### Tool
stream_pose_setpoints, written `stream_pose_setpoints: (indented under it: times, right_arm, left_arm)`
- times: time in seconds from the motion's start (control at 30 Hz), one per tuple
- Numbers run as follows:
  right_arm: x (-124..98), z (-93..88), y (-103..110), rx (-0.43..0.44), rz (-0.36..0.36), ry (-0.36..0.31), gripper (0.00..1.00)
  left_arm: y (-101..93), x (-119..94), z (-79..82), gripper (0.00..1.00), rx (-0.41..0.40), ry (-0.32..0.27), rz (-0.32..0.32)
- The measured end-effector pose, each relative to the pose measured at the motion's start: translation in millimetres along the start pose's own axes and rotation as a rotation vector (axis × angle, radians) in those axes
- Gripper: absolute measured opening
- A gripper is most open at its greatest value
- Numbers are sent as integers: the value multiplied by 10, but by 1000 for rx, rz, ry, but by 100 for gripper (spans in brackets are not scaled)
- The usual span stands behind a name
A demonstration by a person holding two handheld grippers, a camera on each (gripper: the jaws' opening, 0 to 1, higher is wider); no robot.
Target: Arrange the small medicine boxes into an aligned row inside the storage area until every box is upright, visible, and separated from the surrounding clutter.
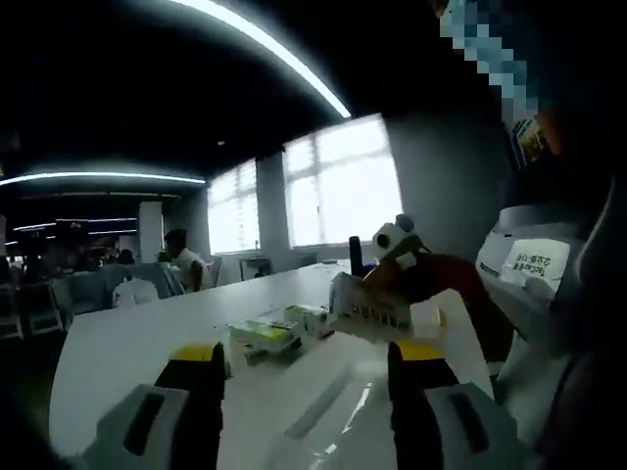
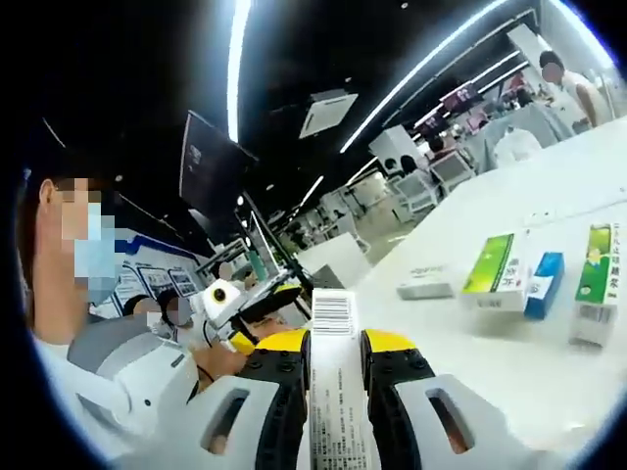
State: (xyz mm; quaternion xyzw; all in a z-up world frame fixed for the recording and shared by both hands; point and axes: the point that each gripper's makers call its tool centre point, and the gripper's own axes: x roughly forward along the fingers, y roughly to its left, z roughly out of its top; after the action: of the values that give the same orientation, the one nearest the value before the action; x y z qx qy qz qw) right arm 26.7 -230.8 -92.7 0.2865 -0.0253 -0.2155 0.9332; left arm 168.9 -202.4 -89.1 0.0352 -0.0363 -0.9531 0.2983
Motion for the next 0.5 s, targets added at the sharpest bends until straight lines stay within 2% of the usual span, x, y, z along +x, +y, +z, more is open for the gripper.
stream_pose_setpoints:
  times: [0.07, 0.13, 0.23, 0.4, 0.5]
  right_arm:
    - [0, 9, 37, 8, 11, 3, 19]
    - [1, 20, 52, 23, 15, -1, 19]
    - [0, 28, 24, 36, 5, 5, 19]
    - [33, 19, 29, 64, -4, 9, 19]
    - [71, -10, 46, 86, -3, 19, 19]
  left_arm:
    - [43, -43, -32, 81, 6, 23, 28]
    - [66, -82, -53, 82, 6, 27, 40]
    - [71, -107, -89, 84, -25, 26, 40]
    - [67, -109, -144, 98, -58, 45, 51]
    - [78, -124, -173, 99, -60, 58, 56]
